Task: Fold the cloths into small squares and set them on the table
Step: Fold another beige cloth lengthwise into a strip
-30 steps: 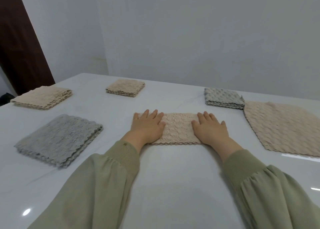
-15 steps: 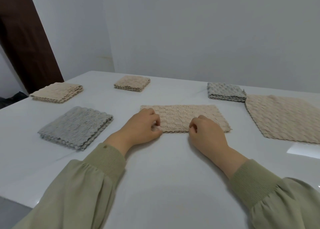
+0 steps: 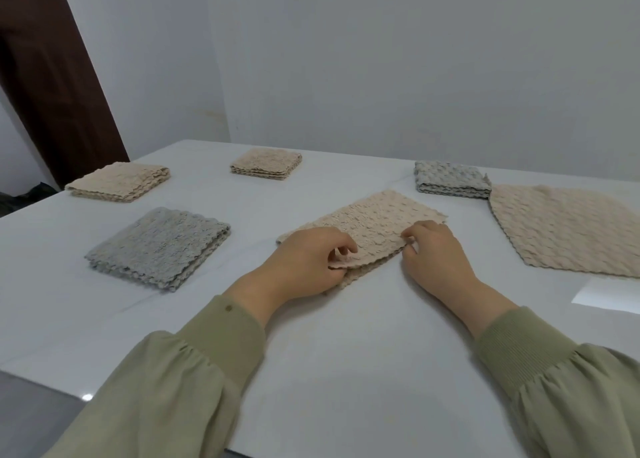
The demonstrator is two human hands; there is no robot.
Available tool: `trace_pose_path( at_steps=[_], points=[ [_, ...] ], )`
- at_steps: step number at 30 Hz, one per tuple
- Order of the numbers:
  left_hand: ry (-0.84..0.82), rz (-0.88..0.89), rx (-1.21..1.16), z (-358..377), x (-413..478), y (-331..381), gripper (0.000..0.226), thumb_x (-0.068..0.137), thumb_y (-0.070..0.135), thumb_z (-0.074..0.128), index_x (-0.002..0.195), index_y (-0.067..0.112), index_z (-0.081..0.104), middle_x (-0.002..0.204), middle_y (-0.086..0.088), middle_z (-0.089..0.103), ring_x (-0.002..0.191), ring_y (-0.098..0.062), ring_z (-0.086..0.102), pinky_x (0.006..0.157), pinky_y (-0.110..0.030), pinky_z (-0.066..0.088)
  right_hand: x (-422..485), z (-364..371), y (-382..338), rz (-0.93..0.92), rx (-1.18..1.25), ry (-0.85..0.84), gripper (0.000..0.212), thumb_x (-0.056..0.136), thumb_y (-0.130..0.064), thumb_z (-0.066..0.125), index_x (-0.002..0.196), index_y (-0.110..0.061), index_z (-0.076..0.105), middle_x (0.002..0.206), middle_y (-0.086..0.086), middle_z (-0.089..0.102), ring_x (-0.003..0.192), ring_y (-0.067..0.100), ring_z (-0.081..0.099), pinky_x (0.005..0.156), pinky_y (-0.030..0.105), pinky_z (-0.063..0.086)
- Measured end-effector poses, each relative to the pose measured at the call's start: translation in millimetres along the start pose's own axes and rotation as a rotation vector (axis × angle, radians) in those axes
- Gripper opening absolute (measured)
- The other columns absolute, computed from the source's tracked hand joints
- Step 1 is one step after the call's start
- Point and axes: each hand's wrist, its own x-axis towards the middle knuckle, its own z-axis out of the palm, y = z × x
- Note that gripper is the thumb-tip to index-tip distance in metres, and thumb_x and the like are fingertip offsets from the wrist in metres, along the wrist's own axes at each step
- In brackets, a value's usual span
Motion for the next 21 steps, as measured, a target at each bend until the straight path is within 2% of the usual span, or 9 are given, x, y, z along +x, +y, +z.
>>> trace_pose_path(
  at_steps=[3,5,8,10,12,14,17,19,21],
  points=[
    [0.060,0.026,-0.056,-3.8,-5.8,-2.6,0.011,0.078,0.013,0.068,0.086,0.021,0.067,0.084,0.014,0.061,0.080,0.000,0.054,0.076,-0.020,0.045,-3.9,-0.7,-5.1,-0.038,0.027,0.023,0.027,0.091,-0.014,0.049,0.113,-0.007,0.062,0.124,0.008,0.056,0.115,0.028,0.045,0.098,0.035,0.035],
    [-0.015,0.054,-0.005,-4.1,-8.0,-3.1,0.002,0.078,0.017,0.070,0.077,0.019,0.070,0.083,0.012,0.062,0.082,-0.001,0.053,0.077,-0.022,0.045,-5.8,-1.7,-6.2,-0.046,0.041,0.020,0.026,0.090,-0.012,0.050,0.112,-0.007,0.063,0.124,0.008,0.056,0.115,0.027,0.044,0.097,0.033,0.033],
    [-0.118,-0.028,-0.037,-4.2,-6.8,-3.5,0.025,0.086,0.036,0.063,0.072,0.016,0.071,0.083,0.007,0.064,0.085,-0.005,0.054,0.078,-0.023,0.042,-6.9,-2.7,-6.0,-0.030,0.049,0.019,0.025,0.090,-0.013,0.050,0.110,-0.007,0.064,0.123,0.008,0.058,0.114,0.027,0.046,0.097,0.034,0.035],
    [0.016,-0.132,-0.065,-6.7,2.1,-6.0,0.034,0.094,0.036,0.050,0.082,0.012,0.071,0.091,0.002,0.065,0.093,-0.012,0.054,0.083,-0.028,0.042,-7.1,-4.2,-9.8,-0.014,0.063,0.028,0.026,0.093,-0.014,0.047,0.113,-0.007,0.062,0.122,0.009,0.057,0.114,0.027,0.046,0.097,0.035,0.036],
    [0.139,-0.237,0.092,-5.5,12.2,-13.2,0.032,0.098,0.030,0.042,0.104,0.014,0.068,0.114,0.000,0.062,0.112,-0.019,0.047,0.095,-0.034,0.038,-8.8,-5.2,-19.4,-0.009,0.080,0.041,0.029,0.094,-0.014,0.043,0.116,-0.008,0.060,0.120,0.009,0.058,0.113,0.027,0.046,0.095,0.036,0.037],
    [0.098,-0.353,0.167,-3.7,15.3,-19.3,0.033,0.098,0.029,0.039,0.120,0.017,0.060,0.126,-0.002,0.057,0.118,-0.023,0.044,0.099,-0.038,0.038,-11.9,-2.9,-30.1,-0.026,0.084,0.055,0.029,0.093,-0.014,0.040,0.113,-0.009,0.061,0.112,0.008,0.060,0.106,0.026,0.047,0.091,0.036,0.037],
    [0.047,-0.416,0.219,-1.4,13.1,-20.7,0.027,0.095,0.033,0.042,0.099,0.018,0.065,0.099,-0.003,0.065,0.097,-0.023,0.056,0.078,-0.033,0.045,-16.3,0.8,-38.2,-0.056,-0.007,0.041,0.025,0.094,-0.019,0.038,0.091,-0.012,0.063,0.091,0.004,0.060,0.088,0.024,0.046,0.076,0.035,0.034],
    [0.095,-0.427,0.255,-7.4,11.6,-12.3,0.037,0.094,0.036,0.042,0.067,0.015,0.057,0.068,-0.002,0.061,0.069,-0.021,0.056,0.059,-0.031,0.041,-15.7,-5.0,-37.6,-0.026,-0.026,0.074,0.030,0.093,-0.018,0.039,0.065,-0.015,0.050,0.070,0.001,0.052,0.078,0.028,0.046,0.069,0.036,0.033],
    [0.163,-0.447,0.048,-10.4,8.6,-6.3,0.046,0.095,0.037,0.043,0.060,0.008,0.054,0.057,-0.002,0.059,0.054,-0.020,0.053,0.057,-0.033,0.045,-13.6,-14.6,-33.4,0.022,0.028,0.152,0.036,0.089,-0.014,0.041,0.053,-0.016,0.033,0.053,0.000,0.041,0.069,0.032,0.045,0.067,0.040,0.036]
  ],
)
